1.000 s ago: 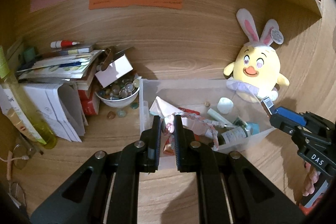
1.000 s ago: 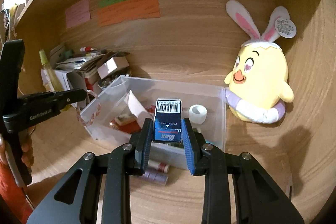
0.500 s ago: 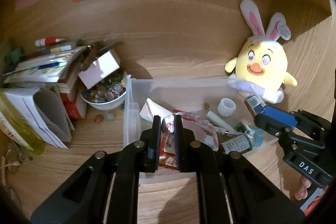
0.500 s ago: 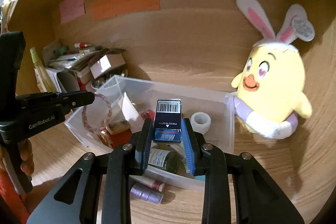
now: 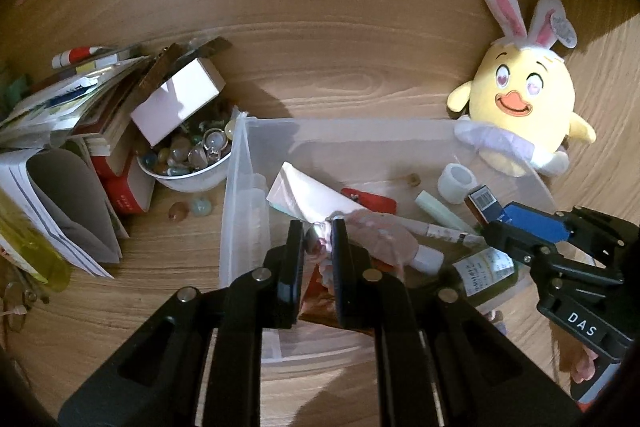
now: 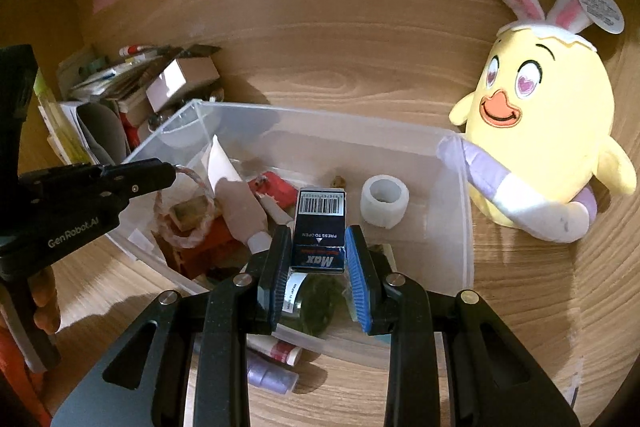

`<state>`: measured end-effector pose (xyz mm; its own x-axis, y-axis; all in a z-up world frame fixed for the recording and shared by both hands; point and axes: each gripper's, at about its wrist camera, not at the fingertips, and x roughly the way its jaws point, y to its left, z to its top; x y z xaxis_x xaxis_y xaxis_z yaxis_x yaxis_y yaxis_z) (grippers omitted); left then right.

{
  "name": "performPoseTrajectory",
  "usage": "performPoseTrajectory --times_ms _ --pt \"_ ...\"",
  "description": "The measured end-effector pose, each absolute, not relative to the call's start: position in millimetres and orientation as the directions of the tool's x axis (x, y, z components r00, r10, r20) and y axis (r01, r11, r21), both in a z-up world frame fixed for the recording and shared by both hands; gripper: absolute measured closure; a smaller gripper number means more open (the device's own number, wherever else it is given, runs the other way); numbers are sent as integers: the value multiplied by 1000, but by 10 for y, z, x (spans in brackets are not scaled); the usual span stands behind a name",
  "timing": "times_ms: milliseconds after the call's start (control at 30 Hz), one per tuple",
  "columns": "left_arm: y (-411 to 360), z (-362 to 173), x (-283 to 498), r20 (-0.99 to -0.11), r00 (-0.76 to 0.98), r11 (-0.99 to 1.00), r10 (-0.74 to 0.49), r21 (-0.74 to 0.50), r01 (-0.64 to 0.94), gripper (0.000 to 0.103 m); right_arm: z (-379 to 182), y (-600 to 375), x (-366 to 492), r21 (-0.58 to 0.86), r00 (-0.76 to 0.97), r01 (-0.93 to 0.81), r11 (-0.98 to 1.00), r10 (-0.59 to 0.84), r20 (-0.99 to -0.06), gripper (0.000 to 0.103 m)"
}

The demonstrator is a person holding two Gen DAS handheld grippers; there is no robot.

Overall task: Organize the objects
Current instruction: 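Carry the pink bracelet and blue Max box into the clear box and release both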

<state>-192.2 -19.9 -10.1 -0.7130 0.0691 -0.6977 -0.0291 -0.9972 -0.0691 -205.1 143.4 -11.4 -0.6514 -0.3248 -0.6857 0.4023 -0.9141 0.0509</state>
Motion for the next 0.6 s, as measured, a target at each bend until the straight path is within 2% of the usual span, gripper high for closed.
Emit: performPoseTrajectory --times_ms 67,200,267,333,500,600 --pt "-202 -119 -1924 -700 -711 -998 64 -63 -28 90 -110 1425 -2037 42 -657 401 -915 -319 -683 77" --pt "-213 -121 -1882 -690 -722 -998 53 -51 -24 68 -106 1427 -2043 51 -652 396 -917 -320 -688 75" --pt "-213 -102 -1857 -680 -732 -999 51 -44 -29 63 -103 1440 -2050 51 -652 387 -920 -313 -691 62" --pt "-209 -72 -1832 -670 -741 -999 53 -42 -34 54 -87 1449 -2034 48 -660 380 -924 -308 -685 57" --pt "-196 19 -1747 -658 -749 -997 74 -57 -49 47 27 1498 -1955 45 -682 380 -924 -313 -661 55" --pt "-203 71 -1668 -651 -753 -996 93 -73 -60 37 97 1558 -1873 48 -694 375 -926 -315 -647 52"
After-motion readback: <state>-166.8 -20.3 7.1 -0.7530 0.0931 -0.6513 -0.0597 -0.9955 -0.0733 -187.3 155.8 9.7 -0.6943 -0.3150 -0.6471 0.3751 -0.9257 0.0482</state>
